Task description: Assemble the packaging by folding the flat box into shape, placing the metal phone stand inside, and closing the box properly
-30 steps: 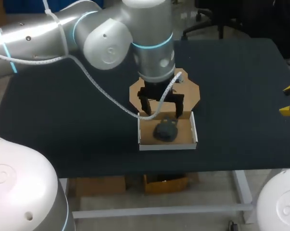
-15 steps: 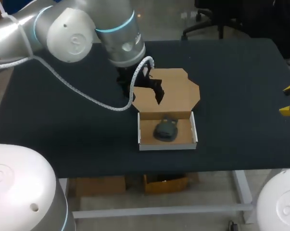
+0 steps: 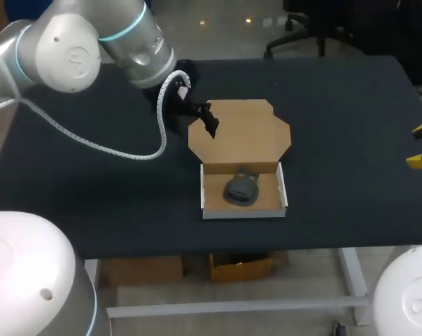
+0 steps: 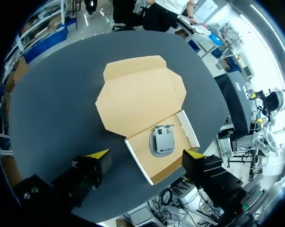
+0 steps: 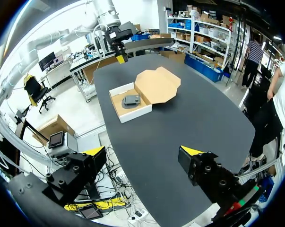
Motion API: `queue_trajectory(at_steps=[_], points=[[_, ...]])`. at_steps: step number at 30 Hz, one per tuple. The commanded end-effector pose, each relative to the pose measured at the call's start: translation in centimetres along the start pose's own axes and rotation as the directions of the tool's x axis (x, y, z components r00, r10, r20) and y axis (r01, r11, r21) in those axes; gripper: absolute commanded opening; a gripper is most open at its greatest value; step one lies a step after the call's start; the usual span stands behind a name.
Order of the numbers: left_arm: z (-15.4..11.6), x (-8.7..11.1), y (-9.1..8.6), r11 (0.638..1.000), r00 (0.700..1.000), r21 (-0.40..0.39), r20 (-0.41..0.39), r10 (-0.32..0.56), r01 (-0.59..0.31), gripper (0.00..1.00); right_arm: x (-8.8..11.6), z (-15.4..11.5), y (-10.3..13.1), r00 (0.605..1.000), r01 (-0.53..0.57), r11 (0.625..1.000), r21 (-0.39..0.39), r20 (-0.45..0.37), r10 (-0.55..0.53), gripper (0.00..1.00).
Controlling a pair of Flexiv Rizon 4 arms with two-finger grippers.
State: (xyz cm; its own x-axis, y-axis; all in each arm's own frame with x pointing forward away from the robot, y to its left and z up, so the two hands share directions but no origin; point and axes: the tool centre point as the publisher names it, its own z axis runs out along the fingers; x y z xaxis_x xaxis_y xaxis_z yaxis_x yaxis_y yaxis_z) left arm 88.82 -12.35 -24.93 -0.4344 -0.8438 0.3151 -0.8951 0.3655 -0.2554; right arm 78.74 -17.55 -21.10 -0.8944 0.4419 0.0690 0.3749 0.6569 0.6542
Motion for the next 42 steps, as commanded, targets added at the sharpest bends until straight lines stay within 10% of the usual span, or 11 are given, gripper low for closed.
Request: queue_trajectory(at_steps=[1,42], points=[[0.2,-1.3,-0.4,1.000,0.996,0.012,-0.087,0.016,-0.015,1.00,0.1,-0.1,0.0,1.000,0.000,1.000,0.000,-0.001,0.000,1.00],[4.7,-9.4,-5.0,0.994,0.919,0.109,-0.391,0.060,-0.018,1.00,-1.6,0.2,1.5,0.997,0.066,0.997,0.032,-0.040,-0.064,1.00]])
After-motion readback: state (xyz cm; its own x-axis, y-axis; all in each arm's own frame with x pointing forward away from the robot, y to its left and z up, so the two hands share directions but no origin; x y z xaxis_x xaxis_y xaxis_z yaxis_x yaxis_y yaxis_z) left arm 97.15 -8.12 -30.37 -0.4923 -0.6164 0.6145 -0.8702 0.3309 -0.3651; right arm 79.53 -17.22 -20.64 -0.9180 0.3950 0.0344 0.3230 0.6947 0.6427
